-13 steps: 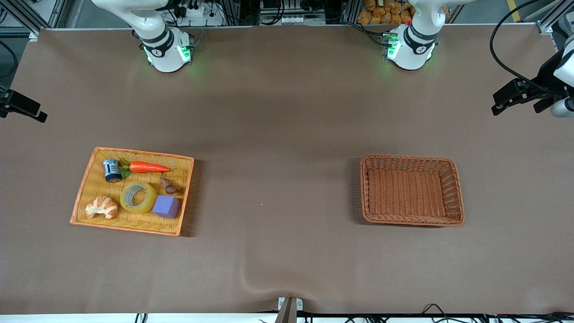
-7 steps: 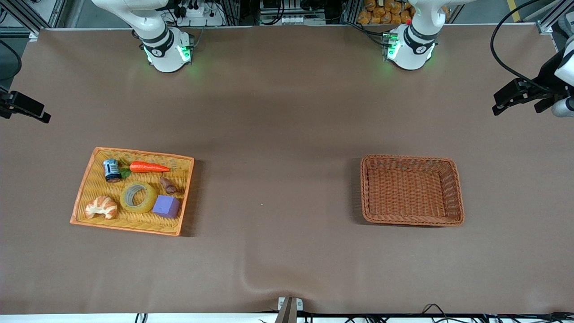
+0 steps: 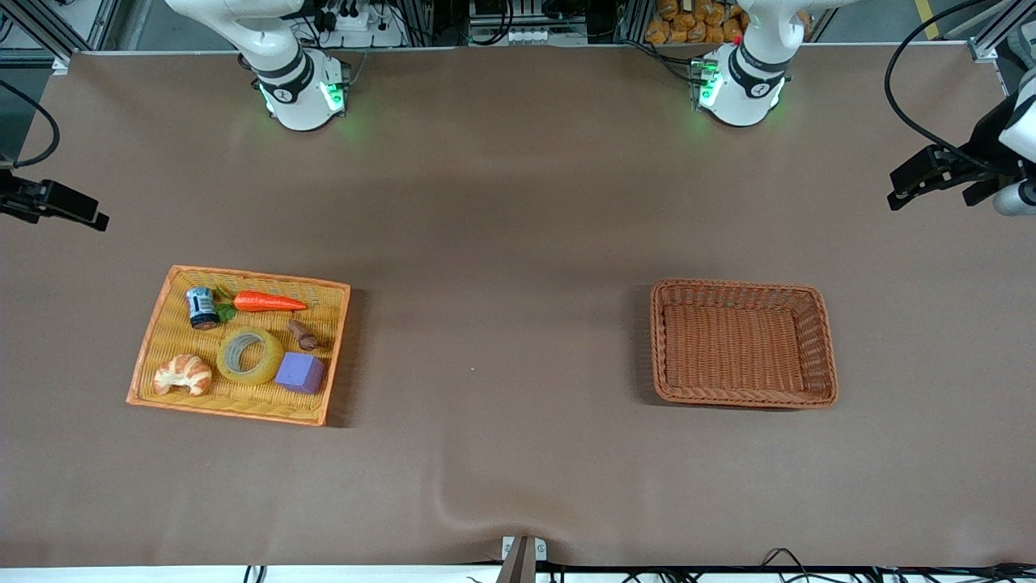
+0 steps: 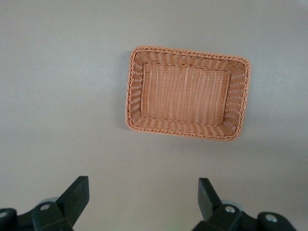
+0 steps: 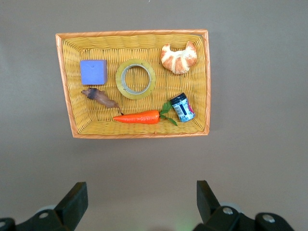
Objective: Transfer tape with both arms
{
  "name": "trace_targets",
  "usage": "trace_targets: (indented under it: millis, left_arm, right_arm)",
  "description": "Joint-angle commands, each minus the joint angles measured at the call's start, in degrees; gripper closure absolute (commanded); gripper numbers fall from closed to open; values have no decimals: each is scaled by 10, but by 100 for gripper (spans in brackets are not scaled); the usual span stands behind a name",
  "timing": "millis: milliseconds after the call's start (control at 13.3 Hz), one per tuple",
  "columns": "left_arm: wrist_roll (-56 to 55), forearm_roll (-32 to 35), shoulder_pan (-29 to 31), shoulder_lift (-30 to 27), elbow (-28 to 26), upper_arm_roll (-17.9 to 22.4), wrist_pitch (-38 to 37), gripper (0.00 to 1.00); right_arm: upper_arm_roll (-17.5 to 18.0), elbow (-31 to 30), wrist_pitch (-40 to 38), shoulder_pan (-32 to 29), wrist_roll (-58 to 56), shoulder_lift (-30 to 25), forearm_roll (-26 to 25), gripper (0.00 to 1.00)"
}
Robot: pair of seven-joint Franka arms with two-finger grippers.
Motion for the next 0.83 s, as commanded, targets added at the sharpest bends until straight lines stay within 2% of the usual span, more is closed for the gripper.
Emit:
trace_targets:
  millis: [0, 300, 751]
  left_arm:
    - [17, 5, 6, 2, 7, -3, -8, 0]
    - [17, 5, 6, 6, 9, -3, -3, 0]
    - [17, 5, 8, 9, 4, -3, -2, 0]
  right_arm:
    - [4, 1, -10, -2, 0, -1, 0, 0]
    - [5, 4, -24, 1, -7, -2, 0, 0]
    - [5, 9, -38, 37, 0, -7, -7, 0]
